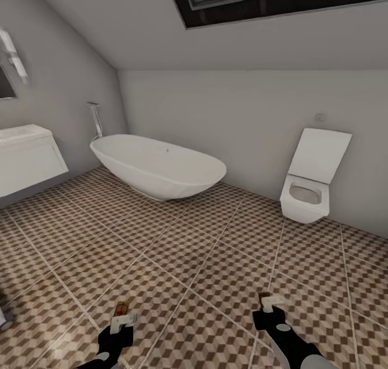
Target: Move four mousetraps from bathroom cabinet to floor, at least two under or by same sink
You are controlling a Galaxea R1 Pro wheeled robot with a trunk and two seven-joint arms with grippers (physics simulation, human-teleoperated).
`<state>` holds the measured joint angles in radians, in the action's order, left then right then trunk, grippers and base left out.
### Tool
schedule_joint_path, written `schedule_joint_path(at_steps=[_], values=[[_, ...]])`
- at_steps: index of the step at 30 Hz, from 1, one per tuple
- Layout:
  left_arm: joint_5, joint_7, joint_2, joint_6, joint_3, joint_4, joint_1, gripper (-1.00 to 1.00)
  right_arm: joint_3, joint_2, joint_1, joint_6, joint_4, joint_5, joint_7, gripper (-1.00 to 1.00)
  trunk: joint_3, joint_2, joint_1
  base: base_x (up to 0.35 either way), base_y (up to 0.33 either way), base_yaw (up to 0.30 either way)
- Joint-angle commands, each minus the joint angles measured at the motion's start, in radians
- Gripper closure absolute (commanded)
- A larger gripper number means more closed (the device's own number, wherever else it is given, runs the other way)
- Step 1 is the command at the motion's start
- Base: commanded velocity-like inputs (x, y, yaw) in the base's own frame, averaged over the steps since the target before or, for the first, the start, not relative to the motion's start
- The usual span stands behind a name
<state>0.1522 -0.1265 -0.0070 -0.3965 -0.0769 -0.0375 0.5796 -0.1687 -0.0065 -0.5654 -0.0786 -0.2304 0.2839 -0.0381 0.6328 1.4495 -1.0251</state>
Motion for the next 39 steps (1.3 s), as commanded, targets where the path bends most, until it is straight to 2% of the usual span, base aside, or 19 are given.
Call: schedule_joint_path(at_steps=[1, 17, 39], values=[[0.004, -0.005, -0.001, -0.005, -0.008, -0.004, 0.002, 1.00, -0.008, 0.000, -0.001, -0.004, 0.001, 0.010, 0.000, 1.00, 0.002, 0.001, 0.000, 0.000, 0.000, 0.250], [0.004, -0.005, -0.001, -0.005, -0.009, -0.004, 0.002, 1.00, -0.008, 0.000, -0.001, -0.004, 0.000, 0.009, 0.000, 1.00, 0.008, 0.001, 0.000, 0.000, 0.000, 0.249], [0.003, -0.005, -0.006, -0.005, -0.009, -0.004, 0.002, 1.00, -0.008, 0.000, -0.001, -0.005, 0.000, 0.009, 0.000, 1.00, 0.002, 0.001, 0.000, 0.000, 0.000, 0.250]])
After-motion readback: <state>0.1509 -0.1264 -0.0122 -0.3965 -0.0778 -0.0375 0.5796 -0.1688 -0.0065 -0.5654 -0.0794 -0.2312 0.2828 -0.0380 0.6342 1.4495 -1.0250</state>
